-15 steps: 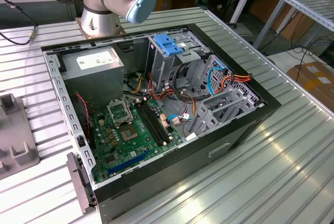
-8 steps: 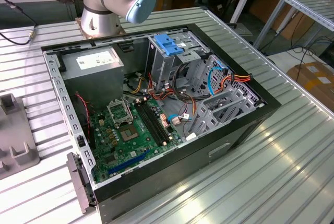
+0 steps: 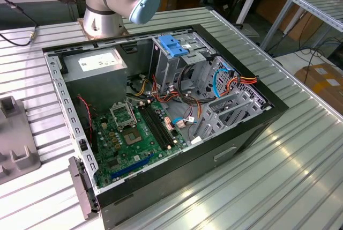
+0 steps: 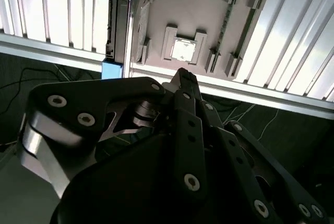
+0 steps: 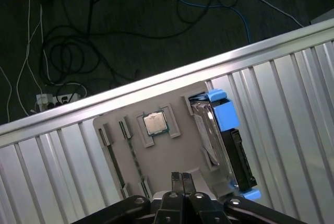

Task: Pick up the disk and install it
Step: 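Pick up the disk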

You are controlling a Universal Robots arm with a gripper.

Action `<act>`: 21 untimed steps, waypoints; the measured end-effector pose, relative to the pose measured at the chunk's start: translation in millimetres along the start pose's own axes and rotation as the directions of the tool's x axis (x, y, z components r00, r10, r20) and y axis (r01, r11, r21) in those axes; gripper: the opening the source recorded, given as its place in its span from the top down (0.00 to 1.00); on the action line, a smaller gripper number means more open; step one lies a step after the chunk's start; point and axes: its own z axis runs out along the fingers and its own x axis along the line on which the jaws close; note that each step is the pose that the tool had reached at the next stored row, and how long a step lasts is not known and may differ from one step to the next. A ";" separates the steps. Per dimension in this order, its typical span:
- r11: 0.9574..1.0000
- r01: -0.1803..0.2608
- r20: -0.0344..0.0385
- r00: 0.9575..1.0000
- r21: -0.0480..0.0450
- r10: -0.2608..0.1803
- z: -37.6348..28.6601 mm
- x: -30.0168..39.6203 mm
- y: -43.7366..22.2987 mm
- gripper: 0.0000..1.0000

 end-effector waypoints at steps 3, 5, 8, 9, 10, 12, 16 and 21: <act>1.000 0.012 0.000 1.000 0.000 -0.012 0.0 0.0 0.0 0.90; 1.000 0.022 0.000 1.000 0.000 -0.022 0.0 0.0 0.0 0.90; 0.999 0.036 -0.001 0.999 0.000 -0.036 0.0 0.0 0.0 0.90; 0.999 0.040 -0.001 0.999 0.000 -0.040 0.0 0.0 0.0 0.90; 0.999 0.044 -0.001 0.999 0.000 -0.044 0.0 0.0 0.0 0.90; 0.990 0.141 -0.003 0.990 -0.001 -0.141 0.0 0.0 0.0 0.90; 0.983 0.184 -0.003 0.983 -0.001 -0.184 0.0 0.0 0.0 0.83; 0.983 0.184 -0.003 0.983 -0.001 -0.184 0.0 0.0 0.0 0.58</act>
